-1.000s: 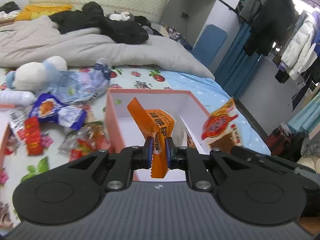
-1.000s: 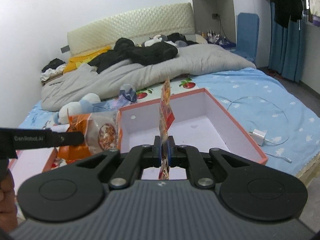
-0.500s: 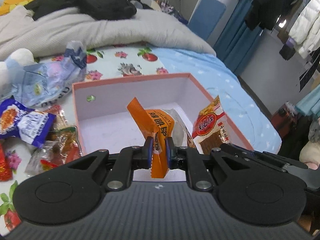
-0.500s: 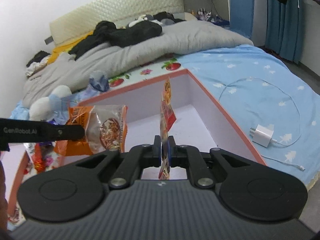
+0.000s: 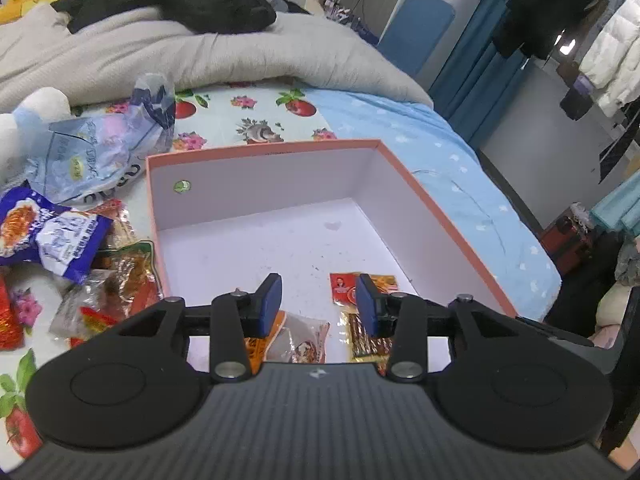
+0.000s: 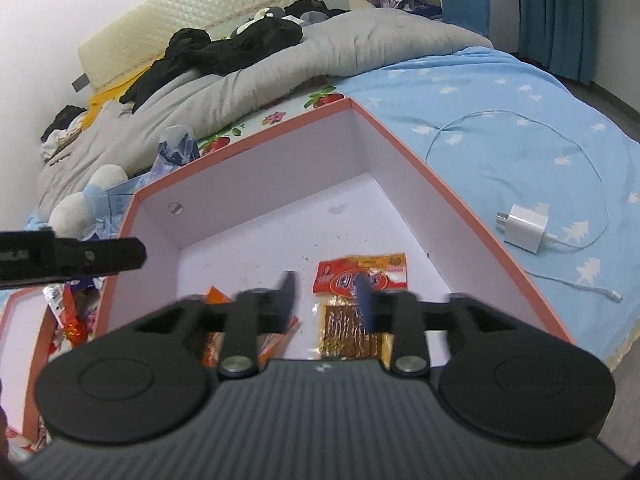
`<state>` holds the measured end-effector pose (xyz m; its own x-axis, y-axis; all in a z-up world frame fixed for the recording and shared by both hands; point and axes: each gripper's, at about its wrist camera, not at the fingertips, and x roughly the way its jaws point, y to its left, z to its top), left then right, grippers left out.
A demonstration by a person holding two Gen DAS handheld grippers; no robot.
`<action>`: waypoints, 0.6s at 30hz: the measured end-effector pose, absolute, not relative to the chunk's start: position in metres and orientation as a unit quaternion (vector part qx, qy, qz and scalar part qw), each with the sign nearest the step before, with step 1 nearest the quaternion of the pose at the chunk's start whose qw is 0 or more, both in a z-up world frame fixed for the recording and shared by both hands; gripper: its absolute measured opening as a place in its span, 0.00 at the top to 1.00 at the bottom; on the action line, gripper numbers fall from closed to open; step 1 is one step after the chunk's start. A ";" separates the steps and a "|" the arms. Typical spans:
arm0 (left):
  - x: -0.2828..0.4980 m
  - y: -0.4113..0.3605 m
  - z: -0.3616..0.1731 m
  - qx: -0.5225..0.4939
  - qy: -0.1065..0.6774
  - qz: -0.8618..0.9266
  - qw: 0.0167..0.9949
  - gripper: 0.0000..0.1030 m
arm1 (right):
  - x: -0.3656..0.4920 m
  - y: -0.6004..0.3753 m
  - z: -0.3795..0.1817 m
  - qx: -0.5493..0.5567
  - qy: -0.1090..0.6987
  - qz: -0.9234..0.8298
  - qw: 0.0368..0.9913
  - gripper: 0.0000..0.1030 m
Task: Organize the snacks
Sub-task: 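Lift both tools out of the box back toward the snack pile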
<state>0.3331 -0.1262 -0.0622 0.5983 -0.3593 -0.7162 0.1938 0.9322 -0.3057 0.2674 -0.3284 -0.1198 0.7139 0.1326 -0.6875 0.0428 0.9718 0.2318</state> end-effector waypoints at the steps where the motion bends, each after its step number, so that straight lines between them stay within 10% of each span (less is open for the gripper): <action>1: 0.326 -0.123 -0.058 -0.099 0.417 -0.156 0.890 0.55 | 0.261 -0.326 -0.117 0.116 0.374 0.023 0.920 0.50; 18: 0.175 -0.016 -0.015 -0.129 0.350 -0.114 0.921 0.55 | 0.163 -0.284 -0.071 0.097 0.346 0.017 0.933 0.34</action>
<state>0.1750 -0.0162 -0.0152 0.7295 -0.2999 -0.6147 0.1193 0.9407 -0.3174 0.1633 -0.2838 -0.0714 0.7600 0.0985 -0.6424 0.0361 0.9805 0.1930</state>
